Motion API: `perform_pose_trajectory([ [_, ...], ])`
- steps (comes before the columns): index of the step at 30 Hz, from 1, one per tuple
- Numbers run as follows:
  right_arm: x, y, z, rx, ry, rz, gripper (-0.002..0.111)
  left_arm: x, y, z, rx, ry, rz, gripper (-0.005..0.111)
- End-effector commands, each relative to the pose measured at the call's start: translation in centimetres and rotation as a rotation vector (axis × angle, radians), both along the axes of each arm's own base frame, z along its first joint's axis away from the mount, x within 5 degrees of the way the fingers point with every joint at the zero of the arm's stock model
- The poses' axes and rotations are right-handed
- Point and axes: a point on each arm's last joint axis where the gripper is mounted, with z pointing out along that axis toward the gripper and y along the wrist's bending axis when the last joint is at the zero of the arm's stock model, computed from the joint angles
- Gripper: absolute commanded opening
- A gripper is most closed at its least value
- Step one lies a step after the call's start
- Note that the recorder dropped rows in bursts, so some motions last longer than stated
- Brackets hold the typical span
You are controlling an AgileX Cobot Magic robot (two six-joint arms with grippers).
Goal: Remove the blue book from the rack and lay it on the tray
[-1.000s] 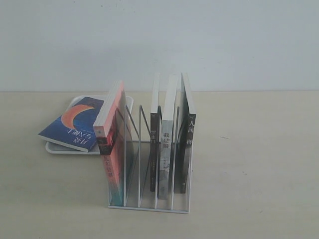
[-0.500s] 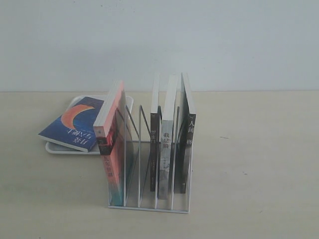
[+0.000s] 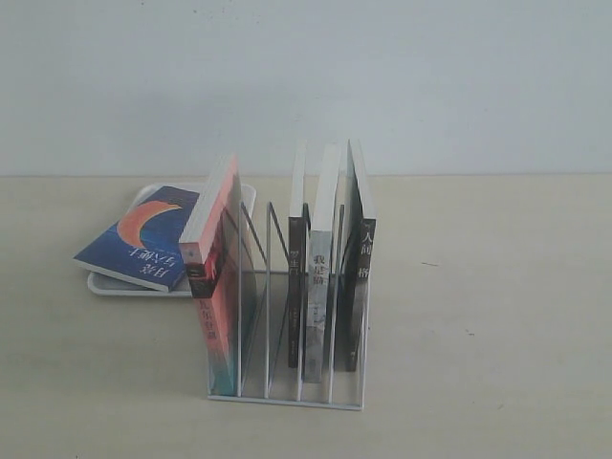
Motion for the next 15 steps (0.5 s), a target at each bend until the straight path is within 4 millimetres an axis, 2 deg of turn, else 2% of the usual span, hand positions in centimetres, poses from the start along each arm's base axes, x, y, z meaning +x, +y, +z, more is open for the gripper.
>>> perform_pose_trajectory([
  [1,0.00,-0.07,0.09,-0.011,-0.011,-0.007,0.000,-0.11,0.03,-1.02,0.301,0.083,-0.036,0.004],
  [3,0.00,-0.07,0.09,-0.011,-0.011,-0.007,0.000,-0.17,0.01,-1.30,0.397,0.110,-0.057,0.004],
  [15,0.00,-0.07,0.09,-0.011,-0.011,-0.007,0.000,-0.17,-0.01,-1.31,0.396,0.111,-0.060,0.004],
])
